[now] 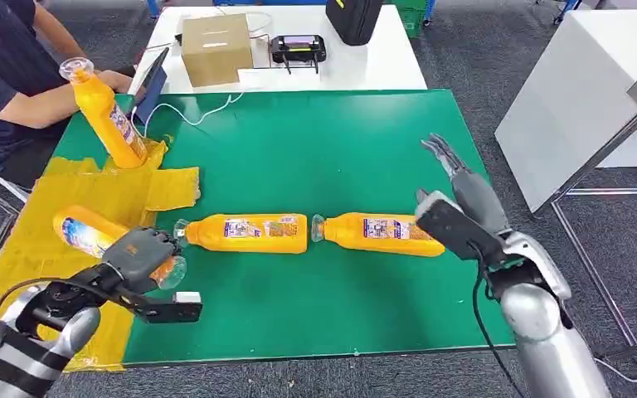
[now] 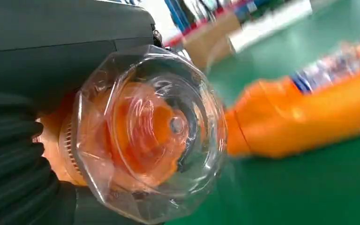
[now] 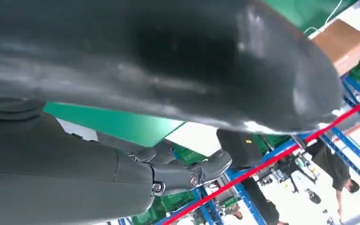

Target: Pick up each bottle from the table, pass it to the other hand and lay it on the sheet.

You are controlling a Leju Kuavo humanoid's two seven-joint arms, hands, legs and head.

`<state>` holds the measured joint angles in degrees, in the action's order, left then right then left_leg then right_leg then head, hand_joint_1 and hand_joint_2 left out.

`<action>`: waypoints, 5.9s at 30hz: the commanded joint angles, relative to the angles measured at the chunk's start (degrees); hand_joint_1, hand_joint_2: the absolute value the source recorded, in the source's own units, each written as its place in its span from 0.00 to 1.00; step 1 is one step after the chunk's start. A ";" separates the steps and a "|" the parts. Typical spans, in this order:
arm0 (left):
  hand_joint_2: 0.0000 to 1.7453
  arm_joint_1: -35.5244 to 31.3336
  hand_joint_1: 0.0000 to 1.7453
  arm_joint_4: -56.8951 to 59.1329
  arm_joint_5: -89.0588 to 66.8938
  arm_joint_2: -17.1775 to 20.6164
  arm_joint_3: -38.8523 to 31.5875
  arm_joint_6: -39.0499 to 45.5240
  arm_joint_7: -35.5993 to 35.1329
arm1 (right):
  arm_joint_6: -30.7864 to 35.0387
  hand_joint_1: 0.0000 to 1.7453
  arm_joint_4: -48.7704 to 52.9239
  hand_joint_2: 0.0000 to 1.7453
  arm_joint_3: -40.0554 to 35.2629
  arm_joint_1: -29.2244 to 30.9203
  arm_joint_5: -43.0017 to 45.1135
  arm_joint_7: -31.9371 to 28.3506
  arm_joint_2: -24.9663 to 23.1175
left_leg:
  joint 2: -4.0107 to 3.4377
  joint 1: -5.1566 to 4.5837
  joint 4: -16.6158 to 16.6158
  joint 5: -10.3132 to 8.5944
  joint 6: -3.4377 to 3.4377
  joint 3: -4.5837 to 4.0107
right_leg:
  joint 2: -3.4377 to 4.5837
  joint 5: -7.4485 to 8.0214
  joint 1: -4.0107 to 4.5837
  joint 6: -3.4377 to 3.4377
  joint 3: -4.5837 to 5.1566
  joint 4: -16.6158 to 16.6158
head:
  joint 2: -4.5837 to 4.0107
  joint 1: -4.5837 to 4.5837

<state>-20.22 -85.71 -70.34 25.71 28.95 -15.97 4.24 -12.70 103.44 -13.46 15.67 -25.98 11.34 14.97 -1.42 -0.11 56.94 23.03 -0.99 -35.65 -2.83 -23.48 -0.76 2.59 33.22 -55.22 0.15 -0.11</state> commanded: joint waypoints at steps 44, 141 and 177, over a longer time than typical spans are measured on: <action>0.00 13.01 0.00 -8.40 47.87 -8.55 -17.20 -2.41 5.38 | 0.12 0.00 -25.47 1.00 -5.02 -2.08 -25.05 -3.20 7.87 | 0.20 0.01 -0.06 0.09 0.01 -0.03 | 0.02 -0.04 0.01 -0.03 -0.03 0.11 | 0.00 0.02; 1.00 18.47 0.00 -25.09 88.00 -26.93 -8.76 1.73 -5.78 | 2.24 1.00 -3.16 1.00 -22.05 -4.31 9.89 -3.16 -9.54 | 0.35 0.03 -0.01 0.28 0.06 0.26 | -0.14 -0.37 -0.01 -0.08 -0.35 0.02 | 0.00 0.02; 1.00 18.15 1.00 -21.00 96.64 -26.89 -9.53 -1.71 -7.53 | -2.65 1.00 -6.32 1.00 -36.88 2.64 0.63 -4.37 -5.66 | 0.39 0.05 -0.03 0.34 0.10 0.42 | -0.08 -0.44 0.00 -0.13 -0.51 0.04 | 0.00 0.02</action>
<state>0.47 -109.04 26.38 -0.92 18.56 -17.86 -3.02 -13.95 100.45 -47.93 18.78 -23.91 7.54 12.33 -1.09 -0.14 56.94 23.23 -0.99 -35.58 -3.21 -23.80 -0.78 2.58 33.08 -55.22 0.15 -0.09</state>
